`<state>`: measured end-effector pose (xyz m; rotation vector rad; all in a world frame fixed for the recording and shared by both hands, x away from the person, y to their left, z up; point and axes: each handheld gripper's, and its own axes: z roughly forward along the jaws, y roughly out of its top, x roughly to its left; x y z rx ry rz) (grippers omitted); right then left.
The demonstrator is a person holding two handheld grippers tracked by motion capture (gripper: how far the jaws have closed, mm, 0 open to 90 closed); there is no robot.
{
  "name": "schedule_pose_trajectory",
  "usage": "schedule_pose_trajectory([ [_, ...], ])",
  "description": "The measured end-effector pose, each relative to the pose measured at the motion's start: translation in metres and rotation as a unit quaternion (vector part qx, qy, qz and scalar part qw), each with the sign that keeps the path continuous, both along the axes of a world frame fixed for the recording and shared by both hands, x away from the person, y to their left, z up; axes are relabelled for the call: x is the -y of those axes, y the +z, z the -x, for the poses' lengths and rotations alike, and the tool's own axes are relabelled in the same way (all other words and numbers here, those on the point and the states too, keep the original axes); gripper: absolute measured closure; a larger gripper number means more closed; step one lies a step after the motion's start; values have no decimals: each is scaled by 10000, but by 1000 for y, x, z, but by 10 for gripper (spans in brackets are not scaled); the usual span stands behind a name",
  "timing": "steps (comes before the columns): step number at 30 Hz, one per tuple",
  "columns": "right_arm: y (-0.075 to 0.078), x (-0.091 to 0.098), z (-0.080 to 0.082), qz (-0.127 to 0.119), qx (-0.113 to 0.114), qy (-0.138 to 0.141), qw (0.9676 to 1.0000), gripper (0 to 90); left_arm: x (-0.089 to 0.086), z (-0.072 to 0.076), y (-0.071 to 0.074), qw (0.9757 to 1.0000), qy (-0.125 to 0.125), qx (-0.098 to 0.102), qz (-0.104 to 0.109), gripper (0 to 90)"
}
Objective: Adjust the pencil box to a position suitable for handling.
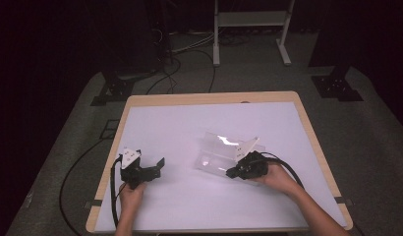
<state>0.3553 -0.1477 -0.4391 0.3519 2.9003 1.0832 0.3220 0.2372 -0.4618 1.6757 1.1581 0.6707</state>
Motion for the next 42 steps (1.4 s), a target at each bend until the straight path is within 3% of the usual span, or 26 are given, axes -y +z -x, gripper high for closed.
schedule_pose_trajectory([
  [10,-9,3,-2,-1,-225,-36,9997,847,0,0,0,10000,6,-2,-6,0],
  [24,-9,5,-1,-52,-291,-103,9995,786,0,0,0,10000,-8,4,-19,0],
  [30,-6,7,1,-106,-273,-121,9995,664,0,0,0,10000,-16,9,-25,0],
  [35,2,14,3,-305,-220,-193,9991,557,1,0,0,10000,-18,6,-36,0],
  [42,21,36,13,-614,-49,-564,9965,437,1,1,0,10000,-20,9,-50,0],
])
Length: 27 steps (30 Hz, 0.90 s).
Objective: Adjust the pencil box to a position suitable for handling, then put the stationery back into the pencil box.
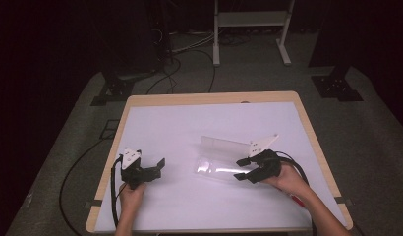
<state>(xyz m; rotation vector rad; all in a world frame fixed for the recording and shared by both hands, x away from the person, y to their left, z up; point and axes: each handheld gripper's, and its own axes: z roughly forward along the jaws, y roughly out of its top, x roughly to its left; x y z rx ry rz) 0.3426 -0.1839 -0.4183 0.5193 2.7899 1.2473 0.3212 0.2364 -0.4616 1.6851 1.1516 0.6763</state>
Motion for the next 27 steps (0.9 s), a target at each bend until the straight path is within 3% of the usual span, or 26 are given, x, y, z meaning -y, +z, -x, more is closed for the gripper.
schedule_pose_trajectory([
  [10,9,34,14,-186,84,-407,9990,381,0,0,0,10000,13,5,18,0],
  [17,10,53,25,-182,169,-703,9972,370,0,0,0,10000,-1,6,0,0],
  [27,4,78,32,-134,113,-1042,9944,366,0,0,0,10000,7,11,-3,0],
])
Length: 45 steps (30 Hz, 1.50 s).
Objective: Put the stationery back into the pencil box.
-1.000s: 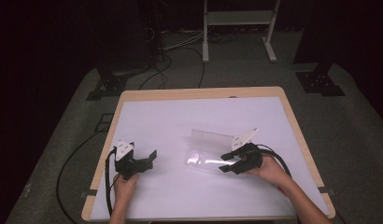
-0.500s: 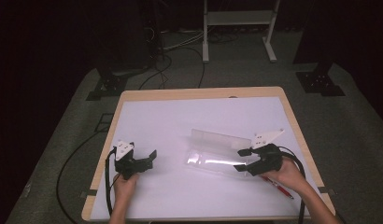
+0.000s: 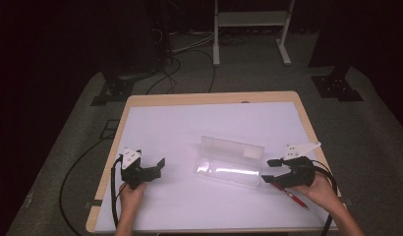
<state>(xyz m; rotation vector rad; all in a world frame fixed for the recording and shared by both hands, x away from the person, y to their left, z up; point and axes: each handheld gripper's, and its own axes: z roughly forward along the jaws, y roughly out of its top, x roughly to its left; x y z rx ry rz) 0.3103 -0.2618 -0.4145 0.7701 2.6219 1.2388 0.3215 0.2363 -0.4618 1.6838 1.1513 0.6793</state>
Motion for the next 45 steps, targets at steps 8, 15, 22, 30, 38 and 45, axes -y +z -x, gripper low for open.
schedule_pose_trajectory([
  [8,-5,14,5,36,-11,-171,9998,365,0,0,0,10000,-10,-4,-25,0],
  [15,-13,24,11,163,-52,-323,9993,367,0,0,0,10000,0,2,-20,0],
  [22,-24,36,19,222,-152,-447,9986,376,0,0,0,10000,13,-1,-25,0],
  [30,-35,51,30,91,-263,-598,9978,465,0,0,0,10000,1,-10,-44,0],
  [38,-42,54,36,156,-336,-573,9977,588,1,0,0,10000,0,-6,-52,0],
  [45,-48,54,40,302,-276,-675,9969,631,1,0,0,10000,12,-10,-44,0],
])
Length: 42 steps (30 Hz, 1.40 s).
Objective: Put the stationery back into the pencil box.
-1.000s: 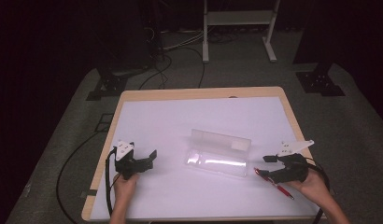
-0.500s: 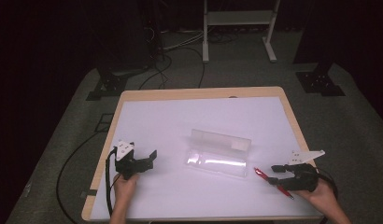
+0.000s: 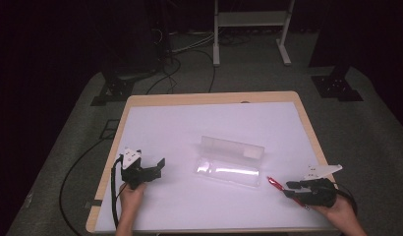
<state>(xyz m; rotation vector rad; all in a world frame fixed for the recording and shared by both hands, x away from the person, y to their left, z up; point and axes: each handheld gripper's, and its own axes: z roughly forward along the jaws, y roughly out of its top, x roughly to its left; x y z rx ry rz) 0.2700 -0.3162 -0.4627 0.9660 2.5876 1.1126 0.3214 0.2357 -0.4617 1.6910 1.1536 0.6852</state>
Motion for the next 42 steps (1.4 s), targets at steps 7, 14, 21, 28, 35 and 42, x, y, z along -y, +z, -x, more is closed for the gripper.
schedule_pose_trajectory([
  [7,-6,-1,2,77,17,-32,10000,701,0,0,0,10000,-3,-2,-7,0],
  [14,-9,-3,3,94,81,-106,9999,736,0,0,0,10000,-7,-2,-8,0],
  [21,-10,-2,4,103,118,-143,9998,765,0,0,0,10000,-10,-1,-7,0],
  [28,-10,-1,4,27,63,-186,9998,785,0,0,0,10000,-9,-3,-5,0],
  [35,-9,1,4,-52,12,-157,9999,789,1,0,0,10000,-12,3,-8,0],
  [42,4,3,3,-326,74,-109,9994,788,0,0,0,10000,-17,0,-8,0],
])
